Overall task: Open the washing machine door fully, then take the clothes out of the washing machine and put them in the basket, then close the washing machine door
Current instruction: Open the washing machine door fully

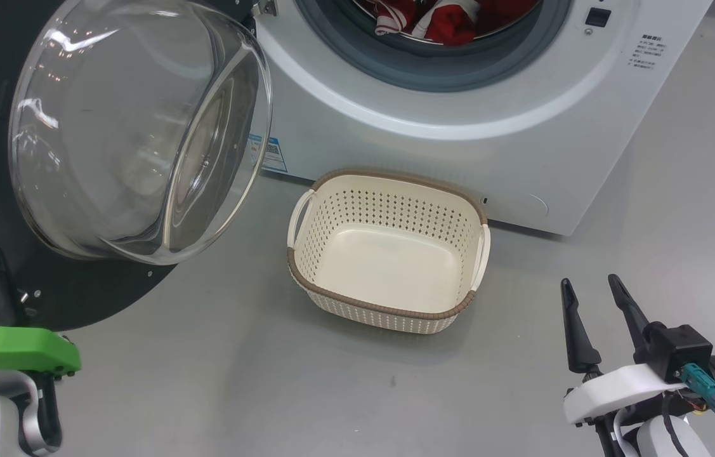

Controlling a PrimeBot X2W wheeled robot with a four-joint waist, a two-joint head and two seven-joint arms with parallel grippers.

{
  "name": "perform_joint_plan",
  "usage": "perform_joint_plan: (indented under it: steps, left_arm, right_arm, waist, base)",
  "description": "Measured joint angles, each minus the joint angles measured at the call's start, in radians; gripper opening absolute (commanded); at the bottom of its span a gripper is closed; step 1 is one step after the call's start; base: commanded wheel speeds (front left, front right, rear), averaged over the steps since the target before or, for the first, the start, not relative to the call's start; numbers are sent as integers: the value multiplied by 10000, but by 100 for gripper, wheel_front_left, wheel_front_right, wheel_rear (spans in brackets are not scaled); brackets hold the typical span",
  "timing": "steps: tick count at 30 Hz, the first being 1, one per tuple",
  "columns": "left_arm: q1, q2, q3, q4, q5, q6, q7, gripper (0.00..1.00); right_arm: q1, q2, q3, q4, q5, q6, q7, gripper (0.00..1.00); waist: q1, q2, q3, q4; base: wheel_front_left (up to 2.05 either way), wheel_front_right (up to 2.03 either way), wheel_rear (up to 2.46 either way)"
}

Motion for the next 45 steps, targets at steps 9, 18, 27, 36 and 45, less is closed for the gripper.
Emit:
perform_joint_plan:
  steps: [9,18,27,36,45]
  left_arm:
    - [702,-546,-245,-639,378,31,-88,0]
    - [1758,-890,-972,-1484,823,29,-104,0]
    - [2565,-1145,-2203,-2259,1208,-326,-104,45]
    - [2876,-1118,-2615,-2690,1494,-454,-104,100]
    - [3060,-968,-2729,-2863,1653,-487,46,100]
  right_arm:
    - [-32,0,25,104,0,75,0,100]
    - [23,2,150,173,4,82,0,100]
    - [166,4,307,153,44,82,0,100]
    - [153,8,669,31,305,90,0,100]
    - [172,6,913,-161,564,69,0,100]
  waist:
    - [0,0,-223,-138]
    - [0,0,-511,-217]
    - [0,1,-765,-389]
    - [0,0,-847,-788]
    - [0,0,-965,-1532]
  base:
    - [0,0,0]
    - [0,0,0]
    - [0,0,0]
    - [0,0,0]
    - [0,0,0]
